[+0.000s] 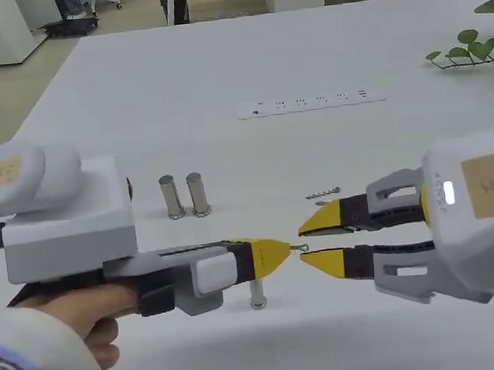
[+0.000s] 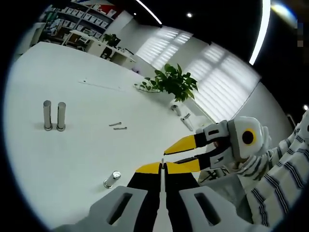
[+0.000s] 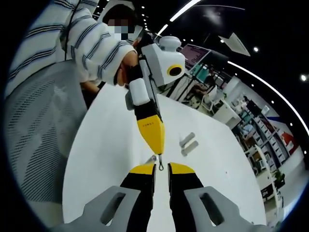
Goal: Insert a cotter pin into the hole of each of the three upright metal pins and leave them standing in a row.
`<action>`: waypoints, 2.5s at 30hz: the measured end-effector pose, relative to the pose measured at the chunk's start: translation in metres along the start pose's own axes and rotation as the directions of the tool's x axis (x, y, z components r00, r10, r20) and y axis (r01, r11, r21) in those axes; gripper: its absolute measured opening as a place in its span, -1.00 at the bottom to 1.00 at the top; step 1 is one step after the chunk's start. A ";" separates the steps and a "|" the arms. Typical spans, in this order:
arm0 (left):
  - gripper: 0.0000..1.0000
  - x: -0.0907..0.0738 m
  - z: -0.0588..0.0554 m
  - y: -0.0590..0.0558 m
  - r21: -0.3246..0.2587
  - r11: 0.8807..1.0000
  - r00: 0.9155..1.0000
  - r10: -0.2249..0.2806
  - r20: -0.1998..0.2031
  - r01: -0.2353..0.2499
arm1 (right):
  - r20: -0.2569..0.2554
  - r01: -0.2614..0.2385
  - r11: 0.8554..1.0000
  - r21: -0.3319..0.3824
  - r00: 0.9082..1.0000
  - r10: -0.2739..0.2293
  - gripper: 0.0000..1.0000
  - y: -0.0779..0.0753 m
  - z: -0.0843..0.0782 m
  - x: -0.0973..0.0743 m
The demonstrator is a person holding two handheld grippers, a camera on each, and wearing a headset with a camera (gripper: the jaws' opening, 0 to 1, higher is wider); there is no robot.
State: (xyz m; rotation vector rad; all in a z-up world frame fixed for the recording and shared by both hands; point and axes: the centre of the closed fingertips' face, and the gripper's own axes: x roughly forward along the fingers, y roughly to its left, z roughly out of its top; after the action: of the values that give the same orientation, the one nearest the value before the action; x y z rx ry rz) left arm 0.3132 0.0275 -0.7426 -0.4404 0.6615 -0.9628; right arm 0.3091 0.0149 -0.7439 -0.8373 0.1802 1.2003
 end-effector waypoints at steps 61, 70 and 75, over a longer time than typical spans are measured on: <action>-0.99 -0.008 -0.036 -0.028 0.542 0.799 0.964 -0.184 -0.193 0.261 | 0.177 -0.391 0.835 0.387 0.921 0.349 -0.94 0.046 0.006 -0.011; -0.89 -0.006 -0.031 -0.005 0.547 0.822 0.986 -0.099 -0.136 0.158 | 0.124 -0.328 0.849 0.413 0.944 0.305 -0.95 0.033 -0.010 -0.001; -0.79 -0.006 -0.028 0.012 0.541 0.837 0.995 -0.034 -0.095 0.080 | 0.099 -0.286 0.858 0.427 0.958 0.270 -0.95 0.023 -0.020 0.005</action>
State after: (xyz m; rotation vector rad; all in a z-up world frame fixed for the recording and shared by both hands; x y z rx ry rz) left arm 0.2985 0.0372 -0.7683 0.0895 0.4174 -1.1803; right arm 0.2970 0.0084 -0.7713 -0.3983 0.5383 1.3752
